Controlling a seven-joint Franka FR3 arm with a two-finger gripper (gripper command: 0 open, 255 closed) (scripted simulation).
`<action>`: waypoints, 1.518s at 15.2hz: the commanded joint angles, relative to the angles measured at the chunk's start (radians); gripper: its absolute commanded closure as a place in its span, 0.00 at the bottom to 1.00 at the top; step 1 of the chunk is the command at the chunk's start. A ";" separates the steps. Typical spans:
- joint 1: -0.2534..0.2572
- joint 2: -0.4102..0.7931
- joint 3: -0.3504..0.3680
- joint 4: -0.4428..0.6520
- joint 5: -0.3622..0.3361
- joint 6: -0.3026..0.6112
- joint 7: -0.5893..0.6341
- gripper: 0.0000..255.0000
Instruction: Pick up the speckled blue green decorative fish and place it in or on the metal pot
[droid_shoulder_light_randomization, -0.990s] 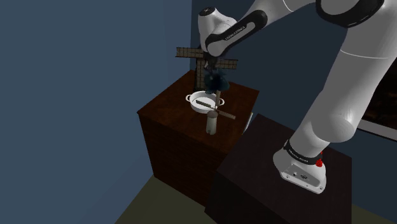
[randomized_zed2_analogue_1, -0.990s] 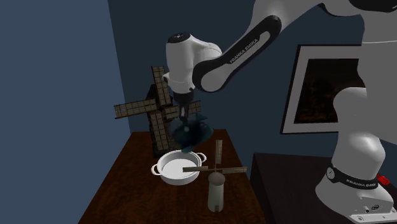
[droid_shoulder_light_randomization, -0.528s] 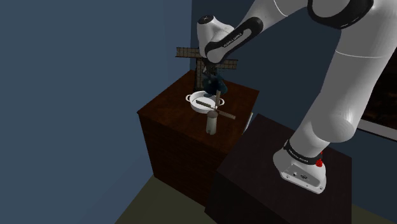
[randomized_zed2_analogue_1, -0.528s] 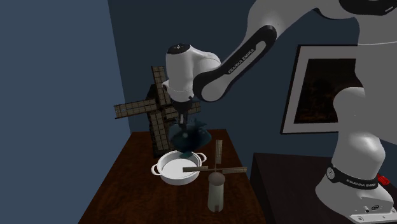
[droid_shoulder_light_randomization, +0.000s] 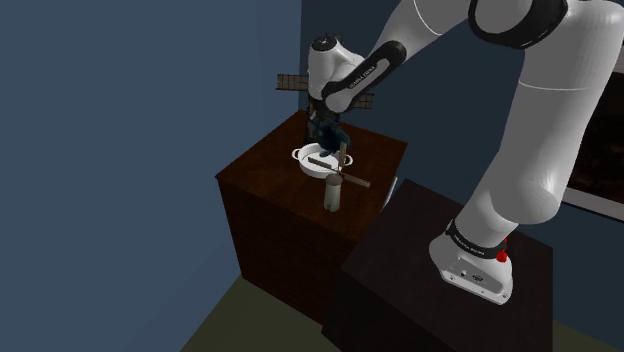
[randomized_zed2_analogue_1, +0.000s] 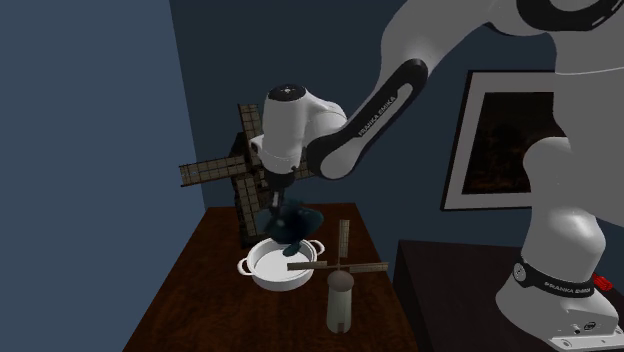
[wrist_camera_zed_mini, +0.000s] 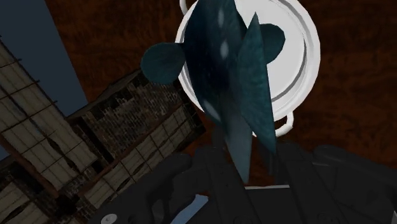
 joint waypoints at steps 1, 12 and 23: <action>-0.004 0.038 -0.014 -0.002 0.002 -0.115 0.000 1.00; 0.060 0.106 -0.086 -0.008 0.021 -0.043 0.009 1.00; 0.098 0.052 -0.102 -0.014 0.037 -0.095 -0.001 0.00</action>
